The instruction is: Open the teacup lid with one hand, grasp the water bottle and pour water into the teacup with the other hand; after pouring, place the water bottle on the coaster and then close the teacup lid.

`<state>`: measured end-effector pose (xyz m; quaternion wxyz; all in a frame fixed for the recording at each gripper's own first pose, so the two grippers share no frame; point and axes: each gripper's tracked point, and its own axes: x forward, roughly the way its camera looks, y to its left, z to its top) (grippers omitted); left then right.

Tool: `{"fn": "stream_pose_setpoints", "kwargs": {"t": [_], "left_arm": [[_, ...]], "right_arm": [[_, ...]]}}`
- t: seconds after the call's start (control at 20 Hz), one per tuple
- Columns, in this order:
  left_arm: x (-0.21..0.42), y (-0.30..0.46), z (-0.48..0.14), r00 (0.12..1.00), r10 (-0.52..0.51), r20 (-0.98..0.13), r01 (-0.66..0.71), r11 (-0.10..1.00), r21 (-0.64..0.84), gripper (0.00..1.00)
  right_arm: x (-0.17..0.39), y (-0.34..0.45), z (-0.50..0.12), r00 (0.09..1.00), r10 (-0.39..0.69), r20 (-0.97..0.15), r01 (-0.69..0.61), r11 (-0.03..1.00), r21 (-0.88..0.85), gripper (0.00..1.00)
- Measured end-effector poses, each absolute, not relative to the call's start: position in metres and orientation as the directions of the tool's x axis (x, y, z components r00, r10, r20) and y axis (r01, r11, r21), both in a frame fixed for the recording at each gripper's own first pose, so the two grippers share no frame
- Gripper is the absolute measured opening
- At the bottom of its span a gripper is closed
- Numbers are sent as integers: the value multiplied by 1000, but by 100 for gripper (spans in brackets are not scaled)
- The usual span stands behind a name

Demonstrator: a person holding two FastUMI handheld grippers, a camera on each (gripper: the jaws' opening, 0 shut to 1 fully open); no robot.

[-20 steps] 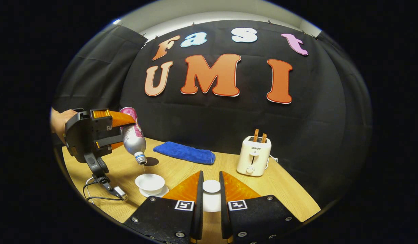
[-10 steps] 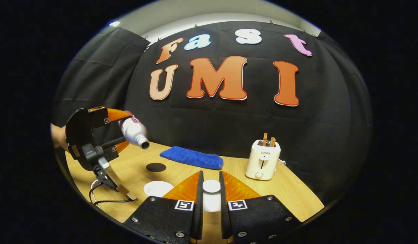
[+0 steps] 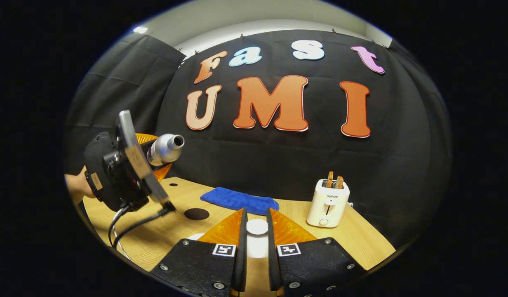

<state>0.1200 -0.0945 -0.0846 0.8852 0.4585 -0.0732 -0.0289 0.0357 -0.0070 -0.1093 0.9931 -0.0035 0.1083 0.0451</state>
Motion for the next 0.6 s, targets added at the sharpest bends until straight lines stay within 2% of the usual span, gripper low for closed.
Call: {"fn": "stream_pose_setpoints", "kwargs": {"t": [0.2,0.35,0.45,0.5,0.55,0.6], "left_arm": [[134,-88,-85,992,-80,97,3,786,618,84],[138,-86,-99,996,-81,39,55,896,442,84],[140,-86,-104,996,-89,25,77,949,305,84],[141,-87,-108,996,-94,1,91,967,237,89],[142,-87,-111,996,-90,-21,93,981,170,84],[146,-88,-117,995,-92,-47,97,989,110,84]], "right_arm": [[41,-2,-104,974,93,-205,-92,996,13,22],[44,4,-105,973,107,-206,-107,994,15,22],[46,8,-109,970,119,-213,-118,993,16,22],[47,9,-110,969,122,-215,-123,992,12,22],[48,10,-111,968,123,-217,-125,992,6,22],[49,10,-113,968,125,-217,-127,992,3,22]]}}
